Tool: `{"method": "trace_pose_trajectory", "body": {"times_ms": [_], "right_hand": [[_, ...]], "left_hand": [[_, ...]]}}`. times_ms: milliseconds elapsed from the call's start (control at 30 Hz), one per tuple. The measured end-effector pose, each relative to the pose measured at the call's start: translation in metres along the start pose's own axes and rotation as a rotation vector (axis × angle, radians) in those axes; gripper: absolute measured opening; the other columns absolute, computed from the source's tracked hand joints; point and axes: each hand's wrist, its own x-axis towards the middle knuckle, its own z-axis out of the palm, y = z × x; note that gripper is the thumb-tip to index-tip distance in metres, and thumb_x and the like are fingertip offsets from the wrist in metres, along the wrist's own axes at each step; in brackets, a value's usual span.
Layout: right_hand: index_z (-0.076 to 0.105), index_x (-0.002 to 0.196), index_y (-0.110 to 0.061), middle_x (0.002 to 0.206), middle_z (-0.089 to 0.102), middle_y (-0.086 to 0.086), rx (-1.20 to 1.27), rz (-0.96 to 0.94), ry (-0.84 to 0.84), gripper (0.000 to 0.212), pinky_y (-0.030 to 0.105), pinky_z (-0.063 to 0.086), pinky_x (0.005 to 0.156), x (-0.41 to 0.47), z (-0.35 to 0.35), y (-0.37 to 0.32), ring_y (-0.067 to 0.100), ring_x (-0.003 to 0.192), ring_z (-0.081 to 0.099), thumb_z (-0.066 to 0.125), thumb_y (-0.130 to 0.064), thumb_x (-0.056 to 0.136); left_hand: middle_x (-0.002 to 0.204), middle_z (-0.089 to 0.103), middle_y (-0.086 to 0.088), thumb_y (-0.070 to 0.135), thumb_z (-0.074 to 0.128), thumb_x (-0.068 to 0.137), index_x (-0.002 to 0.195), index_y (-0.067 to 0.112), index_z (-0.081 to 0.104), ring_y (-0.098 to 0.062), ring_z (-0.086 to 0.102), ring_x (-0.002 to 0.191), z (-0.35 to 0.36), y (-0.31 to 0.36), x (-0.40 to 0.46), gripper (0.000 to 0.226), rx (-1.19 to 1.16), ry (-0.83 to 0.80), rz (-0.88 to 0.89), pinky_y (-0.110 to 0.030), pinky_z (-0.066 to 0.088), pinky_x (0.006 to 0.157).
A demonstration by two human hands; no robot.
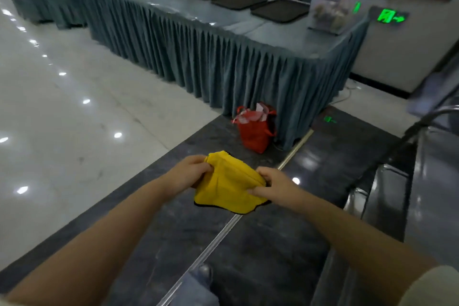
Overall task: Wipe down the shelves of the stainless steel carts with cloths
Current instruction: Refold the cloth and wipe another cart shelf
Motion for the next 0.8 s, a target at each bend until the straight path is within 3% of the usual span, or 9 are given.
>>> {"method": "trace_pose_trajectory", "body": {"times_ms": [133, 233, 333, 400, 467, 500, 600, 700, 800], "right_hand": [[0.056, 0.085, -0.004, 0.077, 0.054, 0.016, 0.028, 0.085, 0.209, 0.021, 0.030, 0.038, 0.064, 0.031, -0.021, 0.007, 0.012, 0.069, 0.051, 0.068, -0.021, 0.083], [0.055, 0.081, -0.009, 0.072, 0.052, 0.007, 0.121, 0.205, 0.348, 0.014, 0.027, 0.038, 0.063, 0.045, -0.042, 0.023, 0.010, 0.067, 0.050, 0.064, -0.019, 0.085], [0.051, 0.074, -0.018, 0.069, 0.047, -0.004, 0.174, 0.345, 0.465, 0.017, 0.013, 0.037, 0.056, 0.044, -0.065, 0.049, -0.003, 0.058, 0.046, 0.063, -0.019, 0.087], [0.053, 0.078, -0.017, 0.070, 0.050, -0.002, 0.179, 0.437, 0.556, 0.014, 0.015, 0.039, 0.057, 0.038, -0.080, 0.072, 0.002, 0.063, 0.049, 0.063, -0.019, 0.087], [0.059, 0.088, -0.013, 0.080, 0.060, 0.005, 0.189, 0.504, 0.640, 0.008, 0.026, 0.044, 0.067, 0.032, -0.099, 0.097, 0.015, 0.075, 0.056, 0.062, -0.020, 0.088], [0.060, 0.092, -0.010, 0.085, 0.062, 0.009, 0.194, 0.537, 0.688, 0.012, 0.028, 0.045, 0.069, 0.028, -0.111, 0.110, 0.018, 0.078, 0.058, 0.062, -0.020, 0.088], [0.056, 0.084, -0.008, 0.080, 0.059, 0.010, 0.220, 0.621, 0.811, 0.013, 0.034, 0.045, 0.071, 0.014, -0.149, 0.150, 0.016, 0.075, 0.055, 0.062, -0.019, 0.087], [0.059, 0.092, -0.012, 0.087, 0.062, 0.006, 0.274, 0.669, 0.873, 0.009, 0.036, 0.047, 0.077, 0.002, -0.189, 0.187, 0.018, 0.083, 0.058, 0.061, -0.020, 0.089], [0.059, 0.104, -0.015, 0.096, 0.062, 0.001, 0.319, 0.693, 0.923, 0.015, 0.027, 0.044, 0.076, -0.008, -0.221, 0.210, 0.015, 0.091, 0.059, 0.060, -0.023, 0.091]], "left_hand": [[0.090, 0.064, 0.002, 0.012, 0.053, 0.096, 0.099, 0.016, 0.062, -0.016, 0.060, 0.087, -0.010, 0.011, 0.085, 0.010, 0.114, -0.116, 0.117, -0.024, 0.048, 0.075], [0.119, 0.064, 0.001, 0.004, 0.052, 0.095, 0.121, 0.017, 0.060, -0.015, 0.058, 0.111, -0.003, 0.026, 0.142, 0.030, 0.203, -0.257, 0.205, -0.020, 0.047, 0.091], [0.150, 0.040, -0.004, 0.004, 0.052, 0.094, 0.147, 0.014, 0.037, -0.018, 0.039, 0.137, 0.022, 0.049, 0.190, 0.057, 0.433, -0.348, 0.286, -0.028, 0.029, 0.114], [0.156, 0.030, -0.004, 0.015, 0.052, 0.097, 0.150, 0.017, 0.031, -0.016, 0.029, 0.143, 0.048, 0.065, 0.217, 0.057, 0.538, -0.395, 0.372, -0.020, 0.018, 0.114], [0.157, 0.028, -0.006, 0.021, 0.051, 0.099, 0.150, 0.014, 0.031, -0.017, 0.025, 0.144, 0.080, 0.083, 0.245, 0.055, 0.639, -0.447, 0.481, -0.013, 0.015, 0.107], [0.156, 0.030, -0.007, 0.022, 0.050, 0.099, 0.149, 0.013, 0.032, -0.019, 0.026, 0.144, 0.098, 0.094, 0.259, 0.054, 0.715, -0.467, 0.545, -0.016, 0.016, 0.108], [0.158, 0.027, -0.005, 0.031, 0.046, 0.100, 0.150, 0.015, 0.027, -0.021, 0.029, 0.143, 0.154, 0.125, 0.306, 0.056, 0.972, -0.500, 0.710, -0.040, 0.023, 0.117], [0.160, 0.022, -0.003, 0.032, 0.043, 0.100, 0.152, 0.017, 0.024, -0.019, 0.027, 0.144, 0.212, 0.155, 0.348, 0.058, 1.093, -0.530, 0.815, -0.040, 0.023, 0.116], [0.161, 0.016, -0.003, 0.028, 0.041, 0.100, 0.153, 0.017, 0.019, -0.020, 0.019, 0.147, 0.262, 0.182, 0.380, 0.058, 1.185, -0.592, 0.877, -0.043, 0.019, 0.117]]}}
